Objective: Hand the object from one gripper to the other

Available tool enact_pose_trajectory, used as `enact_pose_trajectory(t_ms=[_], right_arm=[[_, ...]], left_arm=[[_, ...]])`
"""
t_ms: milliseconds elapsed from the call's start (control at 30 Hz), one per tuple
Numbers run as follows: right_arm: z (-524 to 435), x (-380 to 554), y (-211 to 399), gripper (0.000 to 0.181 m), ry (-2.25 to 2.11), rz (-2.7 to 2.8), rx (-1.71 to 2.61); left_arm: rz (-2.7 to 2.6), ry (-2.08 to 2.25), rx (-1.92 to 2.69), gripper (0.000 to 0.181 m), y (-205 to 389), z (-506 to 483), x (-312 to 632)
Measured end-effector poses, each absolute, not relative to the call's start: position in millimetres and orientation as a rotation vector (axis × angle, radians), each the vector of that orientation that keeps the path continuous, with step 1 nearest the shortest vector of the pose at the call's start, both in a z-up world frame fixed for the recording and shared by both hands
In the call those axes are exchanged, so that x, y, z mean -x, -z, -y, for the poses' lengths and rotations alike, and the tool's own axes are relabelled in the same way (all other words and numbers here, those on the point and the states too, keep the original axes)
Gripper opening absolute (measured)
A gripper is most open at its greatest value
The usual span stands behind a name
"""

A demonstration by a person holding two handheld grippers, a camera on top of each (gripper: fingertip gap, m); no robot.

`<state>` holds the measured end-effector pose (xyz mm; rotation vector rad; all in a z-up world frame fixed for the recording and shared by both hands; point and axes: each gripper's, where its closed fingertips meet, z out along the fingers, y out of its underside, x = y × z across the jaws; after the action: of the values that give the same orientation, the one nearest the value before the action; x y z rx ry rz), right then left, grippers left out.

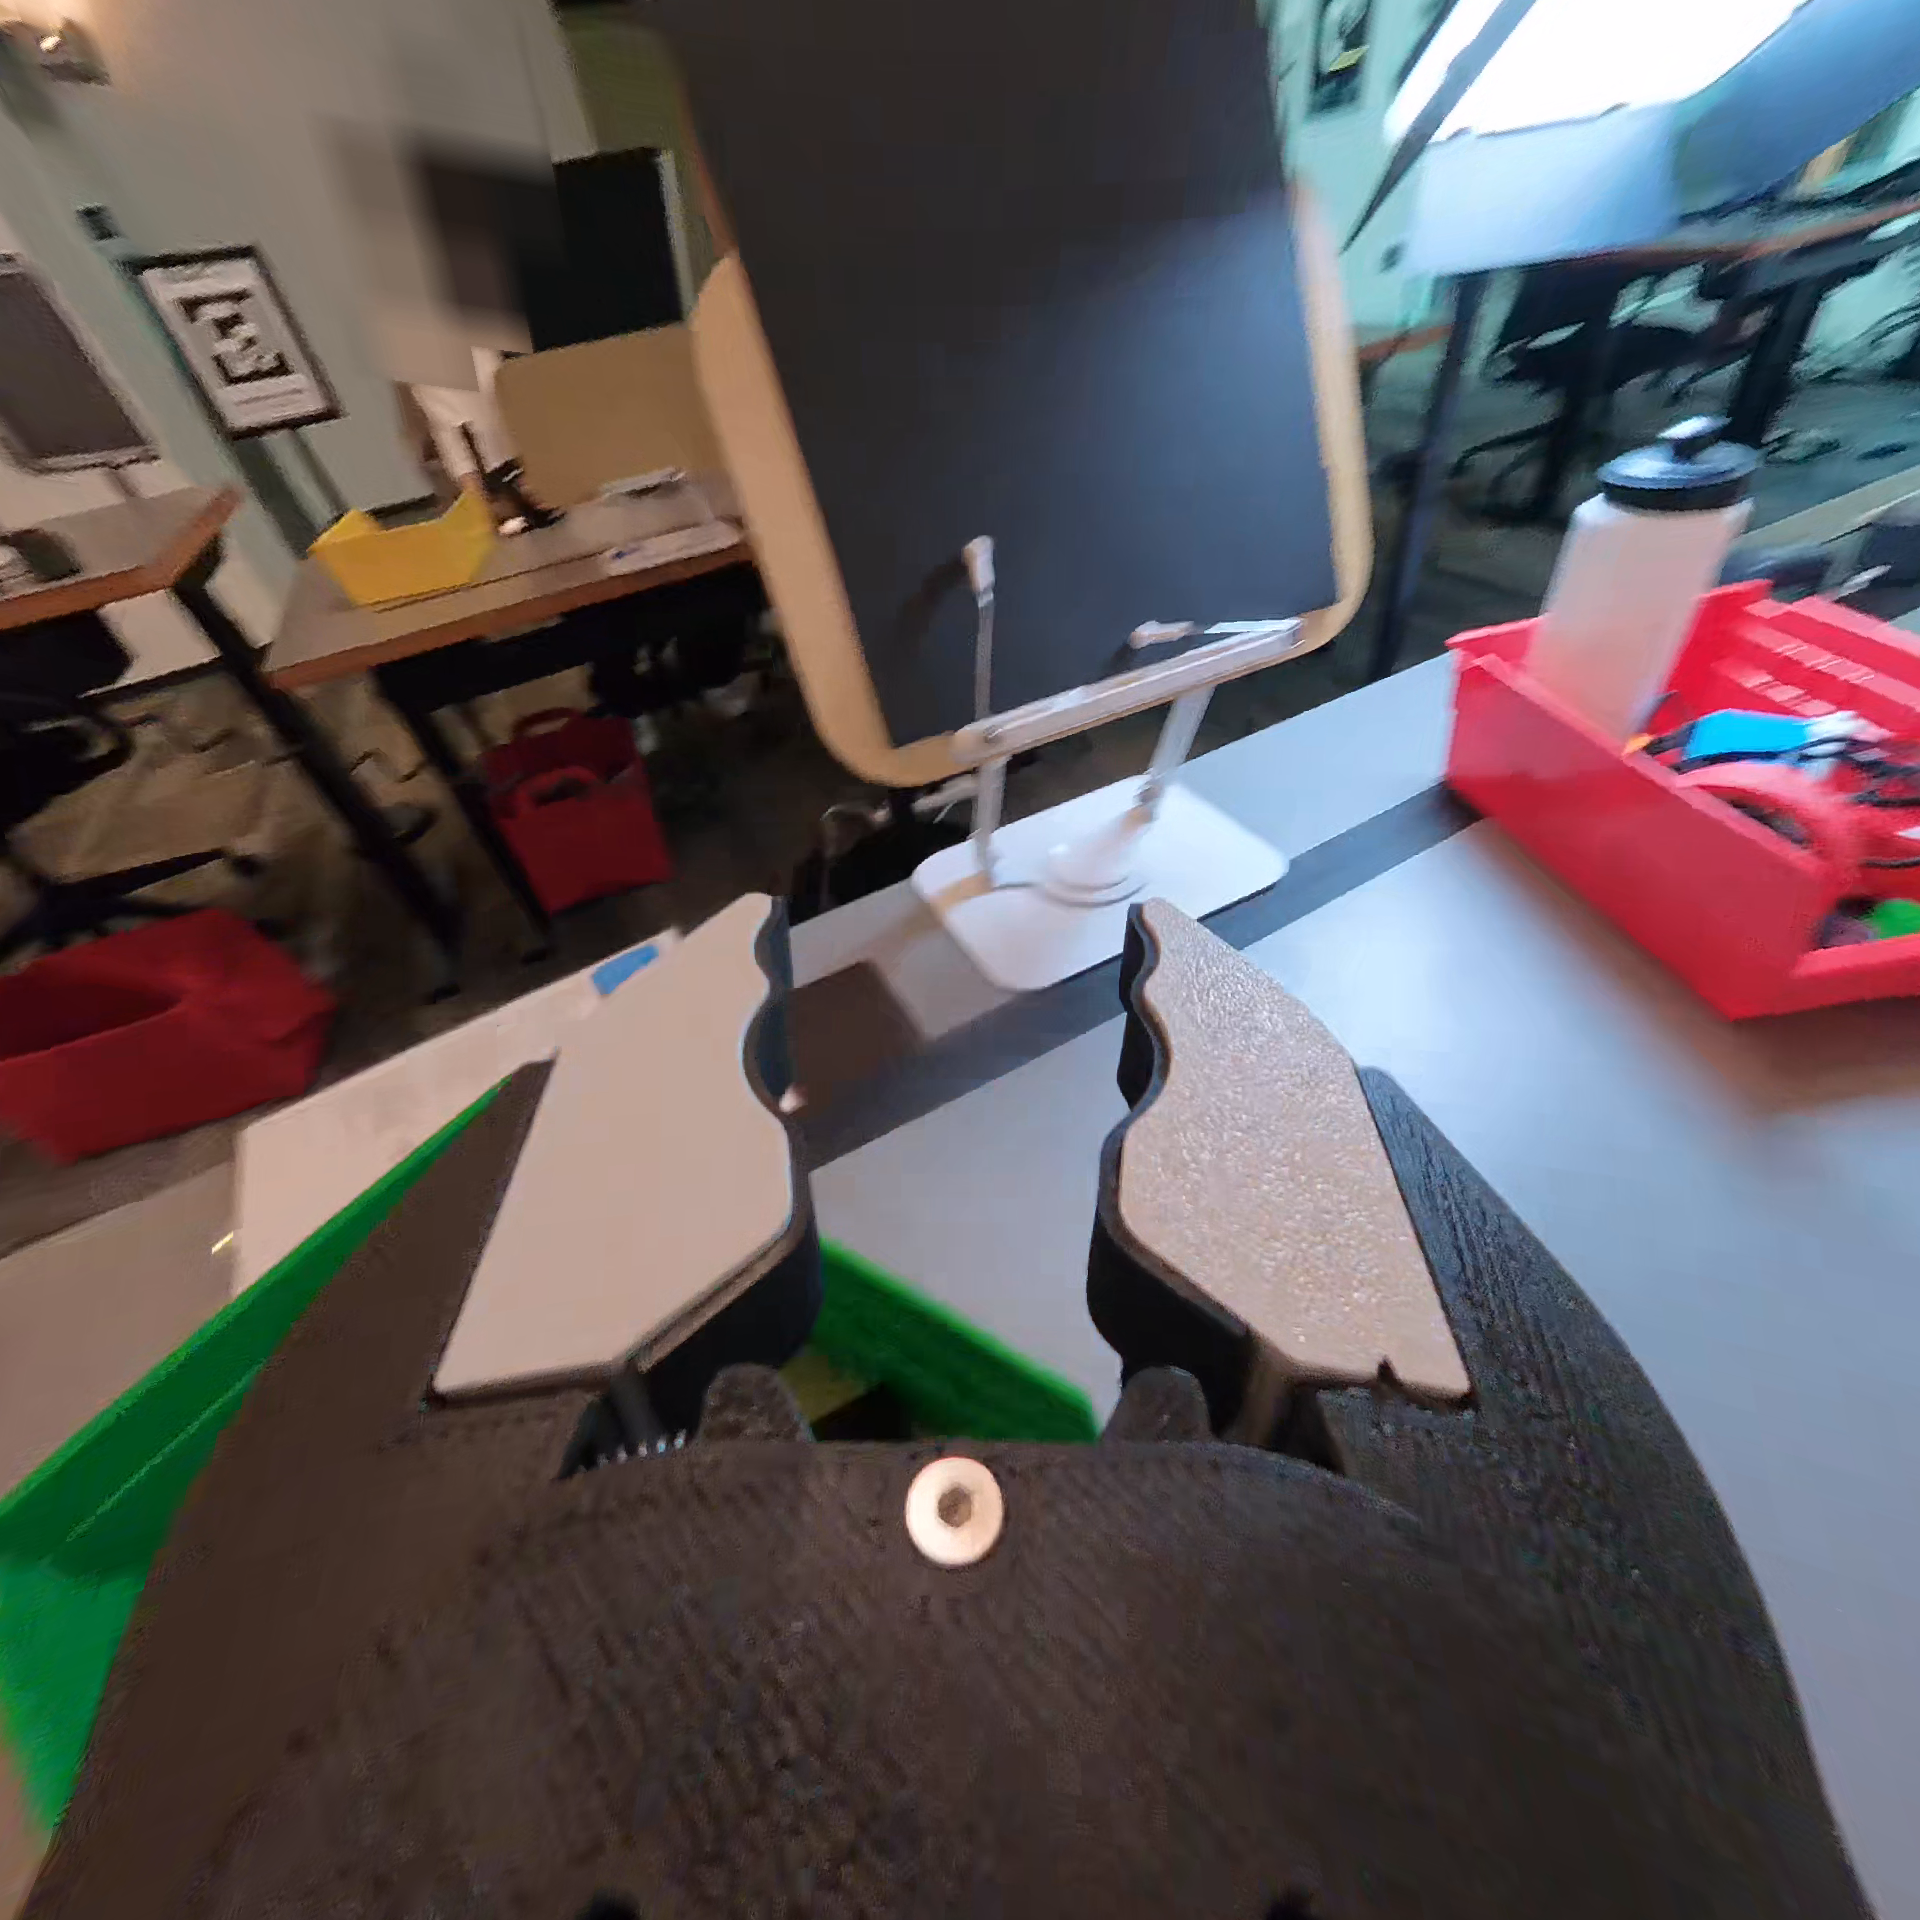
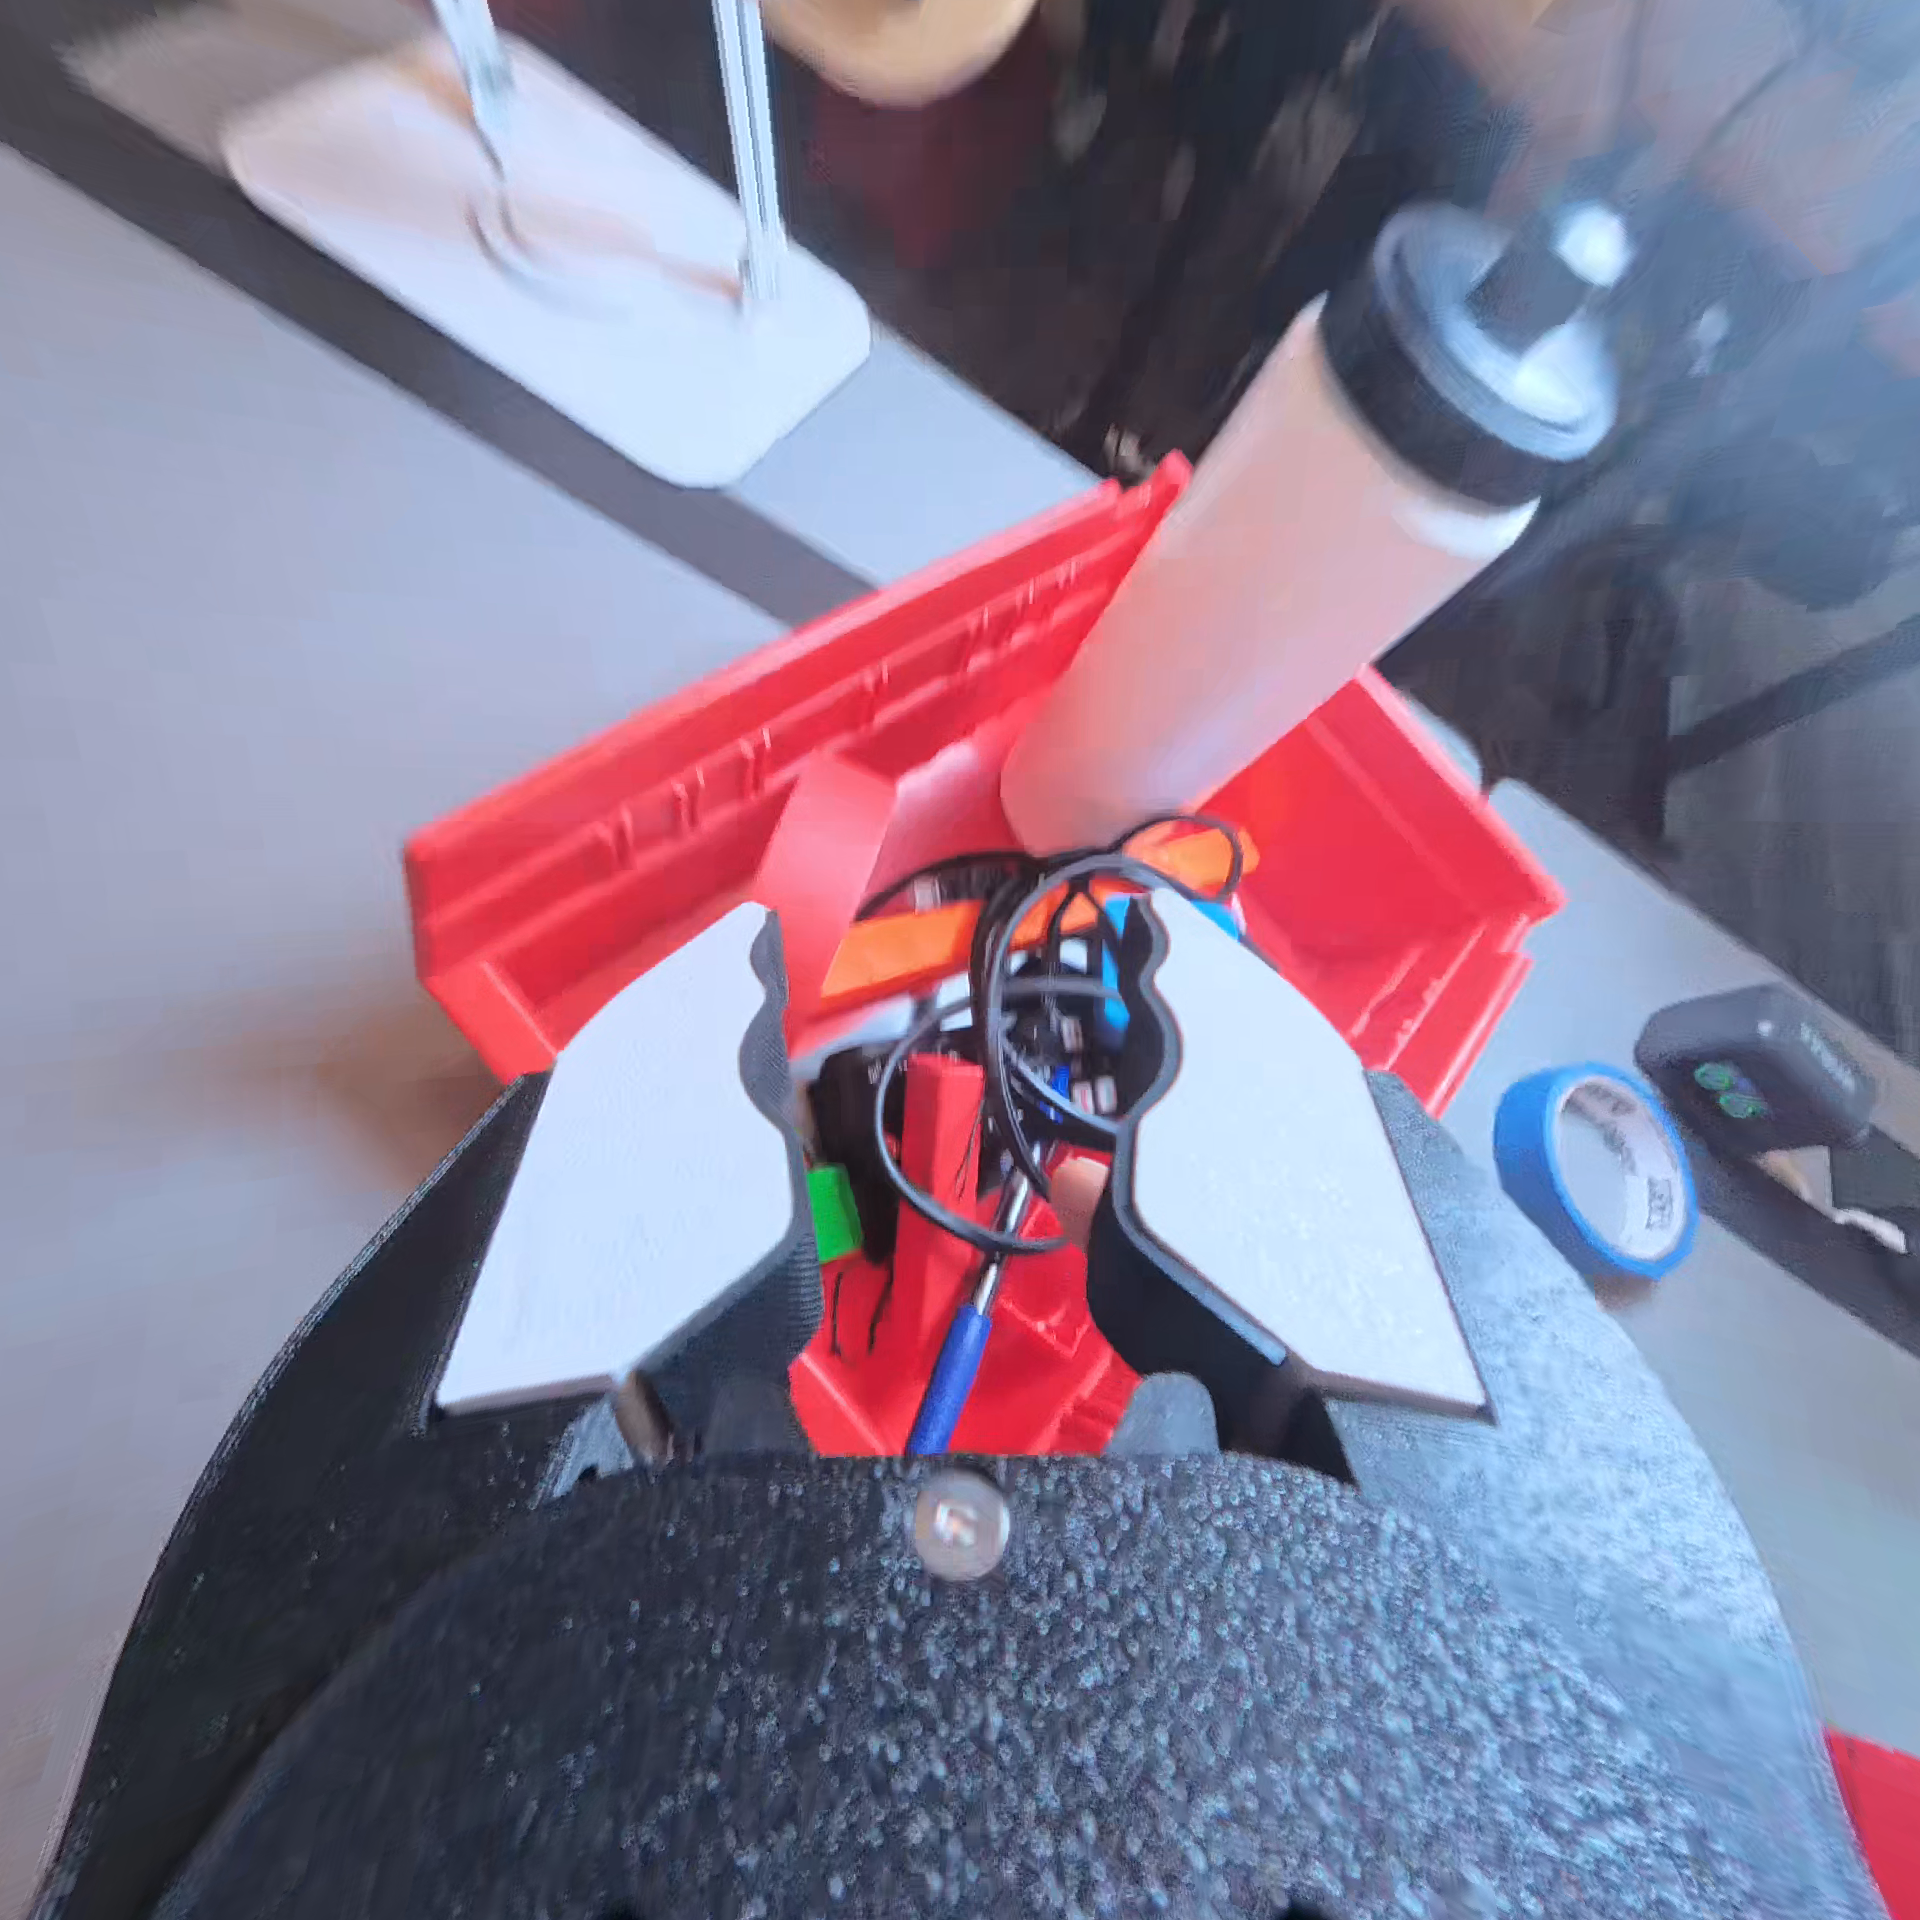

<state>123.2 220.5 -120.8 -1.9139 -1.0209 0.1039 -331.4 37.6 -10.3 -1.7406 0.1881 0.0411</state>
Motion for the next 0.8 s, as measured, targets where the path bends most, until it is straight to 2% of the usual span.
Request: enact_pose_trajectory(t_ms=[33, 133, 267, 433, 567, 633, 667, 733, 800], right_arm=[[-218, -117, 106, 0.062, -0.148, 0.992, 1.851], [-203, -100, 66, 0.060, -0.287, 0.931, 1.688], [-181, -83, 38, 0.053, -0.392, 0.937, 1.543], [-170, -73, 28, 0.043, -0.387, 0.972, 1.457], [-166, -69, 28, 0.040, -0.422, 0.988, 1.441], [-164, -66, 27, 0.038, -0.434, 0.989, 1.430], [-163, -65, 26, 0.037, -0.434, 0.992, 1.420], [-161, -64, 24, 0.034, -0.419, 1.000, 1.403], [-159, -63, 22, 0.033, -0.403, 1.007, 1.389]], left_arm=[[-0.168, -0.088, 1.783, 0.060, 17, -35, 347], [-0.169, -0.163, 1.974, 0.054, 57, -30, 383], [-0.357, -0.152, 2.281, 0.051, 140, -26, 401], [-0.545, -0.266, 2.551, 0.053, 219, -20, 418], [-0.634, -0.400, 2.624, 0.051, 251, -21, 432], [-0.677, -0.436, 2.609, 0.038, 262, -27, 434], [-0.684, -0.461, 2.597, 0.024, 264, -31, 435], [-0.667, -0.531, 2.573, 0.006, 260, -36, 440], [-0.626, -0.610, 2.512, 0.003, 245, -43, 445]])
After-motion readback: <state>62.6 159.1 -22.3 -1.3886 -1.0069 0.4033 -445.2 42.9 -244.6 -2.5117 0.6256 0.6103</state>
